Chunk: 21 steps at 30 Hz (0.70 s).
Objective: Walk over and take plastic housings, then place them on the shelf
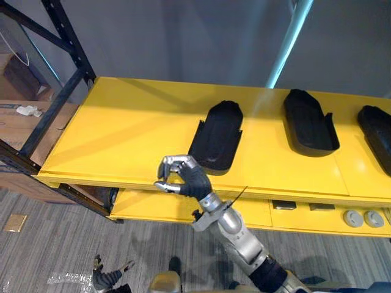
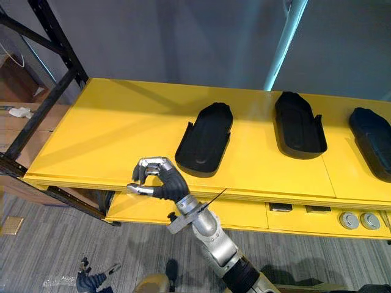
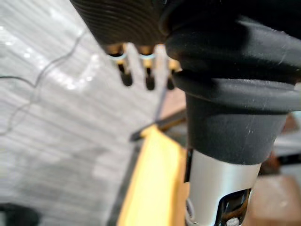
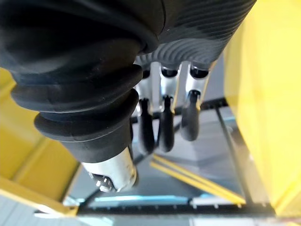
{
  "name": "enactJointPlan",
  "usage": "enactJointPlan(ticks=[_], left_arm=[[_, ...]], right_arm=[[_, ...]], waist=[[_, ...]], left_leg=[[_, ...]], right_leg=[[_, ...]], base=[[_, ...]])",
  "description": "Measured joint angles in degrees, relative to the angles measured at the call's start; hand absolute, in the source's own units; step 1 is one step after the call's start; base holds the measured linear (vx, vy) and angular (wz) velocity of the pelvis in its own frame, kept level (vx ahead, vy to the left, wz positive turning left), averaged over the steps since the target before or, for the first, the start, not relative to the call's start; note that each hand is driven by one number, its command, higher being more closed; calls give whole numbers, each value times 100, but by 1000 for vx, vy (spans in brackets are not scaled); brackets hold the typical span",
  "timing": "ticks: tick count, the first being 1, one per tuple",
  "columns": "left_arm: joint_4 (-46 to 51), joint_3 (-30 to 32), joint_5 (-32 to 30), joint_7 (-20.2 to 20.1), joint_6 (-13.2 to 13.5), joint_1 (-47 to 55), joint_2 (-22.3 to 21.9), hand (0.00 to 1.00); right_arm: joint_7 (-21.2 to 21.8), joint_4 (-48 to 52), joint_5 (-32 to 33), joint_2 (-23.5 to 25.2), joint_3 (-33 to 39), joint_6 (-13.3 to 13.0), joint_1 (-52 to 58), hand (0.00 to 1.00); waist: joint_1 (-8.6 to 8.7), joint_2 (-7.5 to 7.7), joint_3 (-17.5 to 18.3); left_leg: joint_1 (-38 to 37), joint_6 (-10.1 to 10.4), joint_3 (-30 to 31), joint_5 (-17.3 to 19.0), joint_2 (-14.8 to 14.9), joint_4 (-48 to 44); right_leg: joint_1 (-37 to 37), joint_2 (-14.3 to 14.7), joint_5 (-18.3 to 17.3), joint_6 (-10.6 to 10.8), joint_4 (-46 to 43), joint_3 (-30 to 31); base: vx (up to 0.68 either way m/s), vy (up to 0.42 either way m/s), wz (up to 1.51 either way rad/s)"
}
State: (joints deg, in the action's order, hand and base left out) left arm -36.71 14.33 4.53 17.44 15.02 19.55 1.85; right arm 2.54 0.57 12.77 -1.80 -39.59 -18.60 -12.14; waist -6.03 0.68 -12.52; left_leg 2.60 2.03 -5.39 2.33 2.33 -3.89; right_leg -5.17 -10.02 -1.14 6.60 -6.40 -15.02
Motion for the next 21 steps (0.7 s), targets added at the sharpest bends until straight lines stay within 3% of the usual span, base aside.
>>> enactJointPlan(ticks=[4,8,12,21], left_arm=[[-101,-313,79,-145,83,-201,-8,0],[-118,-505,208,-222,183,-527,-20,0],[-112,-840,353,-221,205,-676,6,0],[-104,-1137,466,-200,205,-682,164,0]], right_arm=[[-52,-61,-122,3,-191,133,-91,100],[-563,-237,-580,10,-205,158,-279,100],[-1087,-242,-817,14,41,158,-293,100],[-1368,-244,-1156,14,423,153,-434,100]], waist=[[17,-109,-259],[54,-290,-757],[55,-279,-1077],[45,-318,-1183]], left_leg=[[210,12,0,119,24,-360],[765,29,-9,424,162,-1201],[962,7,-9,537,258,-1523],[1146,6,8,598,96,-1675]], right_leg=[[23,14,-100,-96,17,100],[223,71,-383,-7,-135,89],[461,85,-582,-54,-567,98],[609,-89,-745,29,-737,80]], base=[[-53,-2,-2],[-93,-43,-2],[-41,-15,0],[27,18,6]])
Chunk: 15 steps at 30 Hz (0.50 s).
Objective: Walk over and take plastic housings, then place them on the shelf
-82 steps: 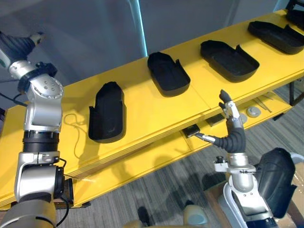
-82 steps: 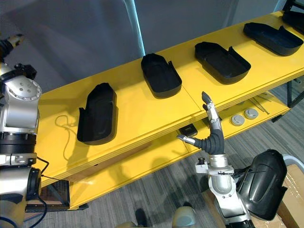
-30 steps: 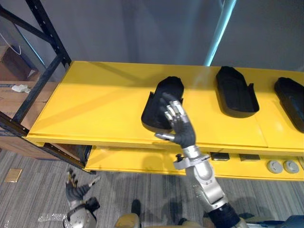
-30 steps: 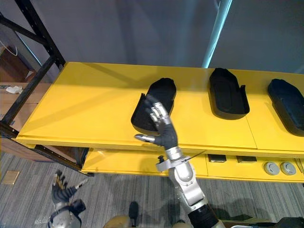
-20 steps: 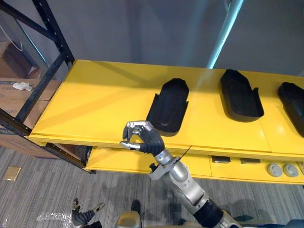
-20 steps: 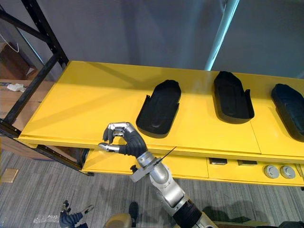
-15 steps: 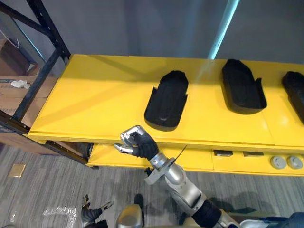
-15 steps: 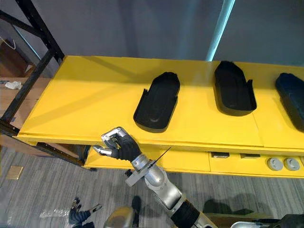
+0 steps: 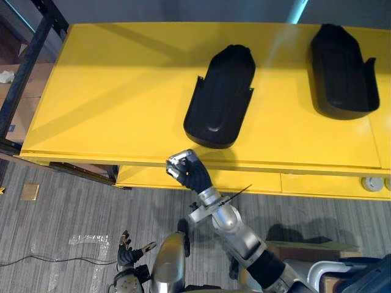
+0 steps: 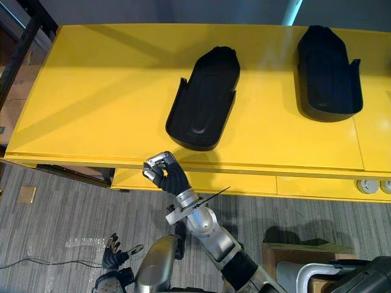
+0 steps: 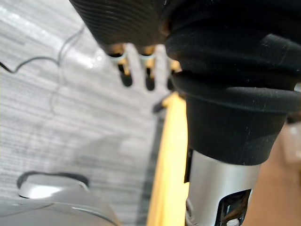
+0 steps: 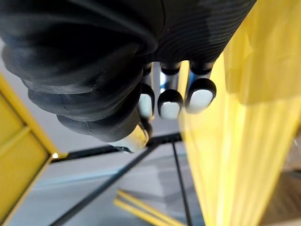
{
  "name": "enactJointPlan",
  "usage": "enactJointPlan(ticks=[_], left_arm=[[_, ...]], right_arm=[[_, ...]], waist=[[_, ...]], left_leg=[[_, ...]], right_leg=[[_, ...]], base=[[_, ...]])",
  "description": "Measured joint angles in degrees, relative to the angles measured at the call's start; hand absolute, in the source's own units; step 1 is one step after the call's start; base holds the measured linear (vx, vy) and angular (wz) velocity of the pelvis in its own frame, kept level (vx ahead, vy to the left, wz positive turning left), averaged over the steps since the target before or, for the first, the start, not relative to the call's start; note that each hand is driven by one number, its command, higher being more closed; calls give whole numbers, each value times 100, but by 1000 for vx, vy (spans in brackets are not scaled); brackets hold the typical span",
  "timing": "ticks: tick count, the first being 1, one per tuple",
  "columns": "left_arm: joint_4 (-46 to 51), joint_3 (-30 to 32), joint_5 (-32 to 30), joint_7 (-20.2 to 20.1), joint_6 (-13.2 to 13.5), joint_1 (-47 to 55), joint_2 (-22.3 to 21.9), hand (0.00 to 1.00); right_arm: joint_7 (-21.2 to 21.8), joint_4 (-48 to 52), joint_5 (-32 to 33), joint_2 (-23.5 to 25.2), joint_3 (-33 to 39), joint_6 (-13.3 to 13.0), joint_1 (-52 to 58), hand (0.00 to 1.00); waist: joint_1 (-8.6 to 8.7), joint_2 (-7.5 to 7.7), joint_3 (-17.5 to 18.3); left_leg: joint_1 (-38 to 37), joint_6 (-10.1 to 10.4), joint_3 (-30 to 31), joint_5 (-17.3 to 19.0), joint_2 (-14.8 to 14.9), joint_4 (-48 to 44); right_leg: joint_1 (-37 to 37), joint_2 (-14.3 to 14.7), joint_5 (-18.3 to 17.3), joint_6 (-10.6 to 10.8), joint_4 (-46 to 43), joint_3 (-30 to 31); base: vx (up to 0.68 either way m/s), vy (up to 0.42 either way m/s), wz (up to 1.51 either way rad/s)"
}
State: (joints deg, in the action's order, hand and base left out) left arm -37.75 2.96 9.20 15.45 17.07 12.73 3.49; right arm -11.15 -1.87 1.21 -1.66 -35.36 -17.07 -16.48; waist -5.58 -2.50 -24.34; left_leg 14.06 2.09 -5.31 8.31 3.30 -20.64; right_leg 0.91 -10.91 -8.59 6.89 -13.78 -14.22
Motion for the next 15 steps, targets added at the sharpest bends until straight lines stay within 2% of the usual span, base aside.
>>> enactJointPlan(ticks=[9,11,15], left_arm=[[-91,-204,171,21,-9,15,47,0],[-148,-205,175,70,-9,20,43,0],[-168,-204,182,117,-58,82,35,0]], right_arm=[[-480,-353,-227,-3,701,9,-231,100],[-584,-397,-238,-8,1047,27,-231,100],[-776,-485,-270,-90,1658,130,-250,100]], waist=[[-10,-100,-69],[-2,-104,-72],[4,-103,-73]], left_leg=[[-178,19,-72,-35,-64,69],[-270,14,-79,-123,-137,227],[-399,12,-76,-289,-201,503]], right_leg=[[-18,-112,-157,-15,-257,7],[-20,-191,-219,50,-331,3],[-20,-244,-221,46,-360,-8]], base=[[7,-3,4],[-36,-23,4],[-20,-17,3]])
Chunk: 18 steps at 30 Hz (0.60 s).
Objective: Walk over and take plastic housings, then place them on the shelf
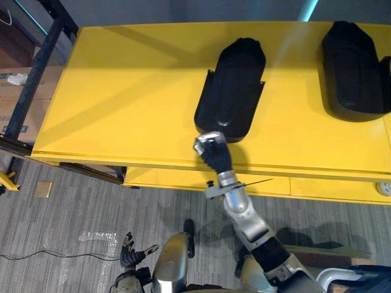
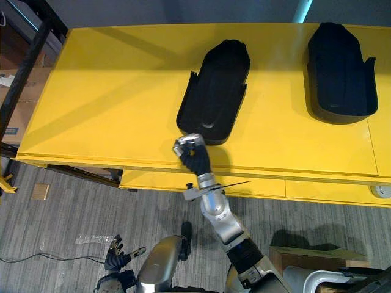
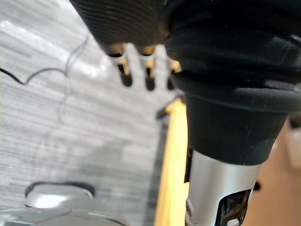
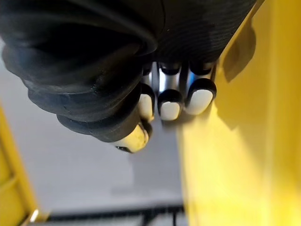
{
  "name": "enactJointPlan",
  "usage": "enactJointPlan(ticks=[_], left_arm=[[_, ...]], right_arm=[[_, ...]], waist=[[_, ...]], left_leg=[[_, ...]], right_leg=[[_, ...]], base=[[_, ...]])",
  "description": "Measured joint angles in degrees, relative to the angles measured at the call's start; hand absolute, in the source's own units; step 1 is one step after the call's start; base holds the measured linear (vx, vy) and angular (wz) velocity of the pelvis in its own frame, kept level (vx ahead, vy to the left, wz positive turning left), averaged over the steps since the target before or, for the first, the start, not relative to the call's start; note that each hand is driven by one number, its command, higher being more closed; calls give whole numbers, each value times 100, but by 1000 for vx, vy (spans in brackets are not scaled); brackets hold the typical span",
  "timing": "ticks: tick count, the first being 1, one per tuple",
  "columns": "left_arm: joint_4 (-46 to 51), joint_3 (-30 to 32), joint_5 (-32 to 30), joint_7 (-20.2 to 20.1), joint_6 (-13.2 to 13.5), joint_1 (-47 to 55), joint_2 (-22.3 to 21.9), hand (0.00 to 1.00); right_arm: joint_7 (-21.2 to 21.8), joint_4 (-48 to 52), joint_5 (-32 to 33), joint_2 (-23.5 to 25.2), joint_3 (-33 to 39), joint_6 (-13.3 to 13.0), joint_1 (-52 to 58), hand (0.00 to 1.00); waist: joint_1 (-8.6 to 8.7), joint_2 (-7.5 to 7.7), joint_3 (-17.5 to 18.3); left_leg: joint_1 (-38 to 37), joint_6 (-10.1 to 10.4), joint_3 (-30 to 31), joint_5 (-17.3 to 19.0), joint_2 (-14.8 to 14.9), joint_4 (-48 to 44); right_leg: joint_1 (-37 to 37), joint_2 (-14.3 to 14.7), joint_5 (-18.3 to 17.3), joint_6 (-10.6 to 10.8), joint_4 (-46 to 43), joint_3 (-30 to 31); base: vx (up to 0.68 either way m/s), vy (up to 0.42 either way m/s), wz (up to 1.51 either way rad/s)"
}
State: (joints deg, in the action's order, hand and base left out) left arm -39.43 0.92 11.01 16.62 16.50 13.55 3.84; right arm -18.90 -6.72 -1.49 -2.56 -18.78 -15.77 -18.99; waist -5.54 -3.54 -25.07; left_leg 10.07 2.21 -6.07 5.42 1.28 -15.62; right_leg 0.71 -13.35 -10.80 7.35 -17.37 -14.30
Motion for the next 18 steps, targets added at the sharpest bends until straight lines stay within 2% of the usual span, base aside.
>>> enactJointPlan(ticks=[12,18], left_arm=[[-2,10,-13,-2,9,49,-6,0],[0,11,-9,2,8,52,-5,0]], right_arm=[[-101,-333,-215,-177,705,55,-312,100],[-102,-556,-216,-224,752,50,-505,100]], waist=[[8,21,-11],[10,29,-16]], left_leg=[[-210,-9,51,-208,-105,338],[-322,-4,52,-330,-125,559]], right_leg=[[-111,-92,1,2,-3,-119],[-139,-106,4,5,3,-134]], base=[[-5,-3,3],[0,0,0]])
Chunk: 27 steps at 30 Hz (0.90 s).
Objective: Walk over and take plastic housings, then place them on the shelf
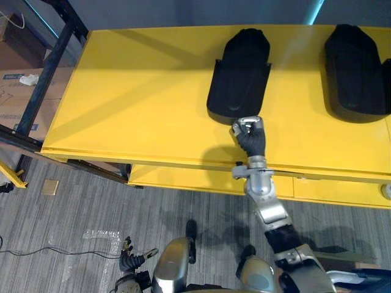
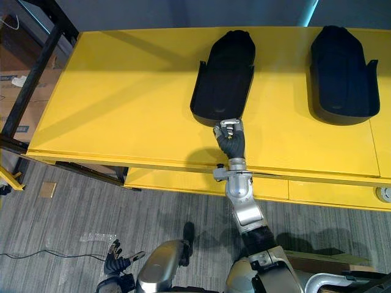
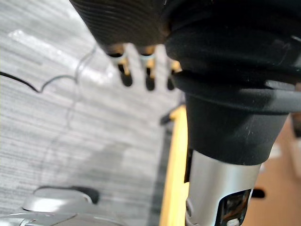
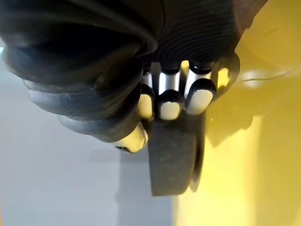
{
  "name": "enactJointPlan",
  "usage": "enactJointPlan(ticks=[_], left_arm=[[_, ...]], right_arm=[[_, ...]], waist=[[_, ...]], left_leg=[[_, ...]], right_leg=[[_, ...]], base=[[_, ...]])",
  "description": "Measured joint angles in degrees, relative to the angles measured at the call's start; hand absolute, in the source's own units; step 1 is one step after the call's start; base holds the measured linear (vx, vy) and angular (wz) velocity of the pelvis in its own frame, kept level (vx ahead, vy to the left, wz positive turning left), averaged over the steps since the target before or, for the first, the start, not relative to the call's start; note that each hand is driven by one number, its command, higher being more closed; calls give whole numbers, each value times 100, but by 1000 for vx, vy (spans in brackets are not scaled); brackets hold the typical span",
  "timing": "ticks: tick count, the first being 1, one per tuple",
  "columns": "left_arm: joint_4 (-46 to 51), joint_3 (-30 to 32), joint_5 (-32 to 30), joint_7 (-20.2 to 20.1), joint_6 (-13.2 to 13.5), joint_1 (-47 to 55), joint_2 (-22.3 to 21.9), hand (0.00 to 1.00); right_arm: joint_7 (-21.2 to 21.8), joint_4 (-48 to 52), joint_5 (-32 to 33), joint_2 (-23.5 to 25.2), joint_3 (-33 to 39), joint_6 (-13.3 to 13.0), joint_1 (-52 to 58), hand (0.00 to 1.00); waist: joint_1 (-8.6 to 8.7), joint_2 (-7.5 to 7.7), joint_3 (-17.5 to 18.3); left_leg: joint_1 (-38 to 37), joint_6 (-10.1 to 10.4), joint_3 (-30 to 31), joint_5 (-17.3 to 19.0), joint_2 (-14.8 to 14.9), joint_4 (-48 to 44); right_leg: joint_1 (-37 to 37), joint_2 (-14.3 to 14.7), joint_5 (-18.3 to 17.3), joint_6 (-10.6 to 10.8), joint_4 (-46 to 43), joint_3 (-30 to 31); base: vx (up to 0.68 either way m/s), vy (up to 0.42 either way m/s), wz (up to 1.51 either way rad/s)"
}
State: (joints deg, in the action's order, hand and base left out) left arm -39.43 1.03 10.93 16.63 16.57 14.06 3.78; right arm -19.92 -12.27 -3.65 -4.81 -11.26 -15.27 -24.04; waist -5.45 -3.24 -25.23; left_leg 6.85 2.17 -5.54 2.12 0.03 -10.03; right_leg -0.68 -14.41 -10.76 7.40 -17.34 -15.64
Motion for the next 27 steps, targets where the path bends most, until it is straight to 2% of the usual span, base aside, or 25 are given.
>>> enactJointPlan(ticks=[7,16,18,21,22,23,25,27], left_arm=[[-7,1,43,9,-13,18,-1,0],[-263,143,37,-18,17,47,-48,0],[-312,265,24,-78,56,101,-75,0],[-413,414,-33,-149,66,227,-9,0],[-452,431,-53,-161,61,228,7,0],[-469,444,-78,-170,46,260,37,0],[-494,445,-211,-167,36,283,68,0],[-538,436,-320,-166,-6,273,82,0]], right_arm=[[-20,-418,-59,-22,105,-18,-341,100],[-21,-302,-51,-21,99,-123,-92,100],[-20,178,-52,-18,98,-157,451,100],[-8,850,-67,12,88,-174,1335,100],[-17,939,-86,11,110,-174,1459,100],[-20,1109,-133,24,167,-178,1711,0],[-31,1493,-97,28,389,-257,2240,0],[-84,1750,-74,35,486,-329,2486,0]], waist=[[-1,1,0],[18,52,25],[32,148,82],[139,427,335],[174,462,373],[256,543,494],[318,662,865],[334,659,1050]], left_leg=[[-91,-6,12,-105,-44,212],[-372,-10,-94,-177,-69,591],[-468,-25,-155,-162,-69,725],[-657,-9,-357,-223,-6,971],[-712,-2,-403,-230,28,992],[-815,-1,-493,-231,79,1029],[-1046,10,-754,-225,196,1208],[-1199,52,-944,-211,303,1315]], right_leg=[[-32,-33,0,0,8,-19],[-214,-38,72,89,247,-23],[-332,-16,141,99,458,-20],[-389,101,359,75,784,143],[-436,142,431,71,850,176],[-513,202,551,73,943,194],[-532,330,672,53,967,401],[-529,444,796,45,1022,584]], base=[[-2,-1,1],[14,0,-2],[89,14,-9],[169,23,-28],[168,24,-33],[153,31,-28],[166,31,-42],[122,15,-57]])
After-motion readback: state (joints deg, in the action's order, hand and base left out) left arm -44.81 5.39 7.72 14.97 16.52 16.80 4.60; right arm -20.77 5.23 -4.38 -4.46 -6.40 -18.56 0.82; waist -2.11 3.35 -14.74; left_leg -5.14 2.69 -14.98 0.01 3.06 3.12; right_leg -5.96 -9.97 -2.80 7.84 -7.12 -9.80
